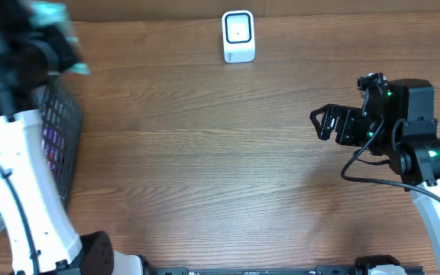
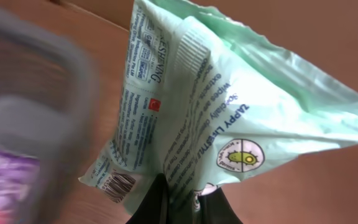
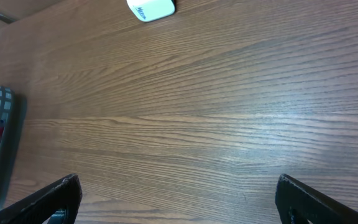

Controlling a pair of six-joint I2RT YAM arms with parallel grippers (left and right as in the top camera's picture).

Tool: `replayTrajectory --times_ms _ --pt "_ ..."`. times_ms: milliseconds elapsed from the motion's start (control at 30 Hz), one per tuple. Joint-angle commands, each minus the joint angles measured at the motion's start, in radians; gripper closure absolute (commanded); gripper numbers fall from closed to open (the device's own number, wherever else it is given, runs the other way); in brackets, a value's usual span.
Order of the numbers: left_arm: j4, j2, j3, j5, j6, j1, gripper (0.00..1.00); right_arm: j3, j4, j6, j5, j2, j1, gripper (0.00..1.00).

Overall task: Scan the item barcode
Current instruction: 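Grasp the green-white snack pack and carry it toward the scanner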

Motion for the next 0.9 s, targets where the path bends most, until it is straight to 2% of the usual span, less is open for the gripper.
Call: replayTrajectory --times_ms 0,200,267,433,533,733,867 --pt "-0.014 0.044 -0.065 0.0 0.017 -0.119 0.96 0.019 0.005 -0.005 -0.001 0.001 0.005 0.0" --pt "0.071 0.116 -0.331 0.016 -0.02 -0.304 0.95 0.019 0.005 -0.005 -0.001 0.001 0.005 0.0" --pt "0.183 0.143 -0.469 0.039 -0.044 -0.378 0.96 0.019 0.005 -0.005 -0.001 0.001 0.005 0.0" --pt "0.424 0.204 -0.67 0.09 -0.136 -0.496 0.96 0.019 0.005 -0.005 -0.001 0.001 0.005 0.0" --pt "0.521 0.254 -0.721 0.115 -0.177 -0.551 0.96 0.019 0.005 -0.005 -0.001 0.001 0.005 0.0" --pt "0.576 0.327 -0.727 0.116 -0.192 -0.624 0.94 0.019 0.005 -0.005 -0.001 0.001 0.005 0.0" --pt "0.595 0.327 -0.726 0.116 -0.19 -0.636 0.5 0.019 0.005 -0.005 -0.001 0.001 0.005 0.0"
